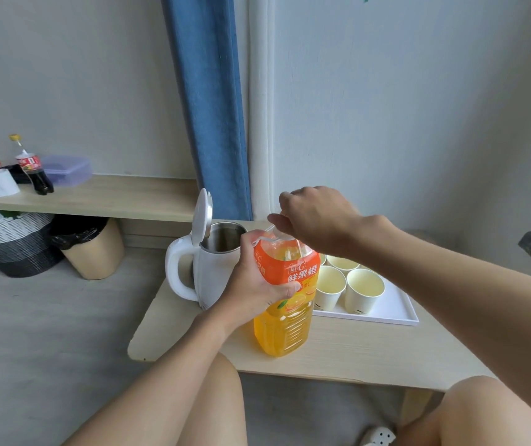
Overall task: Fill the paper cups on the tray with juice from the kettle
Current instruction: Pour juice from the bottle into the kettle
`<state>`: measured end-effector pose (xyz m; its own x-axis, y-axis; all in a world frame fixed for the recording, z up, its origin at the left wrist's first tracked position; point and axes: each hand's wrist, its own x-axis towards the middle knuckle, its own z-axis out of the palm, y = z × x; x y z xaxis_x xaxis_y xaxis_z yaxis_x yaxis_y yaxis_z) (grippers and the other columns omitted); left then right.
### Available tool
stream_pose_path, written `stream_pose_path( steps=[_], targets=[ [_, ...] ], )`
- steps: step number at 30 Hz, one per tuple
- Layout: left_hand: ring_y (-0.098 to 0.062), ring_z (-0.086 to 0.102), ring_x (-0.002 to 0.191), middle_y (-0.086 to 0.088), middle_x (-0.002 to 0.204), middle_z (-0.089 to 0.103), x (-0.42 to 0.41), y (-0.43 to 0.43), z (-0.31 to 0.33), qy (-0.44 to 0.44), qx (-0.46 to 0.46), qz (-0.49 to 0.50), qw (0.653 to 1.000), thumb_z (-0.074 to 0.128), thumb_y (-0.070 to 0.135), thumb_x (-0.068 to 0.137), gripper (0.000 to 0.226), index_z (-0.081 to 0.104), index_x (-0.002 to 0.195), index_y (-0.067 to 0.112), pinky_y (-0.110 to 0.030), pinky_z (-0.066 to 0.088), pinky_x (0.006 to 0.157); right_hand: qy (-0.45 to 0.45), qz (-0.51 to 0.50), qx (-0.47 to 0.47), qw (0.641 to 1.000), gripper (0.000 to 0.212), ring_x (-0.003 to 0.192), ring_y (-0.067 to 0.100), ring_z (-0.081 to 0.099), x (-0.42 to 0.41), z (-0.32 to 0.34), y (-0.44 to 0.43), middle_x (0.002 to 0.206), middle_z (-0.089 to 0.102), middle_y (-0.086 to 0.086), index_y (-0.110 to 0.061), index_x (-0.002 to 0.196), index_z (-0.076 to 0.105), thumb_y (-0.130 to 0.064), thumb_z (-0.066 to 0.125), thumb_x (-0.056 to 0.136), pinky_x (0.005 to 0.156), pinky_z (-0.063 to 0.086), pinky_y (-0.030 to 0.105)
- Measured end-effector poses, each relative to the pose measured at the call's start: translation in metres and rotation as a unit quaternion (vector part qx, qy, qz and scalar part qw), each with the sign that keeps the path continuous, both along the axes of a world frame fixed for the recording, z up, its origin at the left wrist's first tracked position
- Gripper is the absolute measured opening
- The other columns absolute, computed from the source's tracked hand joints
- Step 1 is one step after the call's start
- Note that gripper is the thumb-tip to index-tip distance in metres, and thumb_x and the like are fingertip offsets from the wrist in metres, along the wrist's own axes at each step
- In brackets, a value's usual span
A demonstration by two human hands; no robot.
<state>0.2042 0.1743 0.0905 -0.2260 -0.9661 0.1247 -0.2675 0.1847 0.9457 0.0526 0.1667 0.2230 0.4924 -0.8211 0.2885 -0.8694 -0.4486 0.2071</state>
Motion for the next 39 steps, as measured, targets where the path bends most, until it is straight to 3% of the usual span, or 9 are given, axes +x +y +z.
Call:
stream_pose_path(
  steps=[2, 5, 7, 11, 17, 23, 28, 35, 39],
  targets=[
    [-0.014, 0.057, 0.125, 0.016, 0.132, 0.052, 0.001, 0.0, 0.0, 0.001, -0.001, -0.003, 1.0, 0.094, 0.023, 0.073, 0.096, 0.026, 0.134, 0.05, -0.048, 0.057, 0.101, 0.031, 0.024, -0.03, 0.999, 0.04, 0.066, 0.028, 0.055, 0.0, -0.001, -0.002, 0.075, 0.056, 0.003, -0.014, 0.088, 0.045, -0.045, 0.027, 0.104, 0.065, 0.047, 0.035],
    [-0.012, 0.056, 0.124, 0.02, 0.131, 0.05, 0.001, -0.001, 0.0, -0.002, 0.0, -0.005, 1.0, 0.094, 0.022, 0.074, 0.096, 0.025, 0.133, 0.052, -0.046, 0.057, 0.102, 0.061, 0.098, 0.009, 0.993, 0.034, 0.084, 0.024, 0.058, -0.008, 0.007, -0.007, 0.088, 0.06, 0.001, -0.017, 0.105, 0.052, -0.042, 0.028, 0.104, 0.08, 0.046, 0.036],
    [-0.01, 0.056, 0.123, 0.021, 0.13, 0.049, -0.001, -0.001, 0.0, -0.005, -0.003, -0.005, 1.0, 0.093, 0.022, 0.074, 0.095, 0.024, 0.133, 0.052, -0.044, 0.057, 0.102, 0.062, 0.09, 0.016, 0.994, 0.031, 0.079, 0.025, 0.057, -0.01, 0.005, -0.009, 0.082, 0.057, 0.0, -0.017, 0.095, 0.05, -0.041, 0.032, 0.104, 0.073, 0.045, 0.034],
    [-0.012, 0.056, 0.124, 0.018, 0.132, 0.05, 0.0, -0.002, -0.002, -0.009, -0.002, -0.007, 1.0, 0.094, 0.025, 0.074, 0.097, 0.024, 0.136, 0.05, -0.045, 0.058, 0.101, -0.009, -0.051, 0.001, 0.999, 0.039, 0.051, 0.015, 0.041, 0.007, -0.003, -0.009, 0.063, 0.046, 0.0, -0.014, 0.081, 0.047, -0.045, 0.038, 0.102, 0.048, 0.03, 0.025],
    [-0.012, 0.054, 0.124, 0.021, 0.13, 0.047, 0.0, -0.002, -0.001, -0.02, -0.004, -0.007, 1.0, 0.092, 0.025, 0.076, 0.096, 0.021, 0.134, 0.053, -0.037, 0.057, 0.099, 0.087, 0.071, -0.027, 0.993, 0.032, 0.062, 0.026, 0.046, -0.003, 0.012, -0.008, 0.073, 0.051, 0.001, -0.016, 0.092, 0.045, -0.043, 0.034, 0.103, 0.059, 0.044, 0.031],
    [-0.011, 0.056, 0.121, 0.024, 0.126, 0.048, 0.0, 0.0, 0.0, -0.02, -0.006, -0.004, 1.0, 0.092, 0.023, 0.076, 0.095, 0.022, 0.132, 0.054, -0.036, 0.058, 0.097, 0.006, -0.104, -0.045, 0.994, 0.042, 0.047, 0.017, 0.037, 0.02, 0.002, -0.01, 0.058, 0.04, 0.002, -0.011, 0.062, 0.039, -0.029, 0.039, 0.101, 0.047, 0.028, 0.024],
    [-0.015, 0.057, 0.123, 0.014, 0.133, 0.052, 0.001, -0.001, -0.001, -0.008, -0.011, 0.003, 1.0, 0.094, 0.027, 0.069, 0.096, 0.024, 0.119, 0.068, -0.045, 0.058, 0.099, 0.11, 0.039, -0.038, 0.992, 0.033, 0.052, 0.023, 0.04, 0.005, 0.01, -0.007, 0.06, 0.035, 0.0, -0.014, 0.087, 0.039, -0.04, 0.029, 0.105, 0.047, 0.025, 0.026],
    [-0.014, 0.056, 0.123, 0.019, 0.129, 0.049, -0.003, 0.0, -0.001, -0.019, -0.011, -0.008, 1.0, 0.093, 0.023, 0.075, 0.095, 0.023, 0.131, 0.054, -0.043, 0.058, 0.1, 0.004, -0.108, -0.028, 0.994, 0.042, 0.047, 0.016, 0.038, 0.02, -0.003, -0.012, 0.058, 0.043, 0.002, -0.013, 0.06, 0.041, -0.028, 0.038, 0.1, 0.046, 0.028, 0.023],
    [-0.014, 0.057, 0.123, 0.019, 0.129, 0.05, -0.003, -0.001, 0.0, -0.012, -0.011, -0.011, 1.0, 0.093, 0.022, 0.074, 0.095, 0.024, 0.13, 0.055, -0.045, 0.058, 0.1, 0.091, -0.006, -0.071, 0.993, 0.034, 0.045, 0.015, 0.032, 0.007, 0.002, -0.006, 0.058, 0.035, 0.0, -0.012, 0.086, 0.044, -0.036, 0.03, 0.104, 0.045, 0.02, 0.024]
  ],
)
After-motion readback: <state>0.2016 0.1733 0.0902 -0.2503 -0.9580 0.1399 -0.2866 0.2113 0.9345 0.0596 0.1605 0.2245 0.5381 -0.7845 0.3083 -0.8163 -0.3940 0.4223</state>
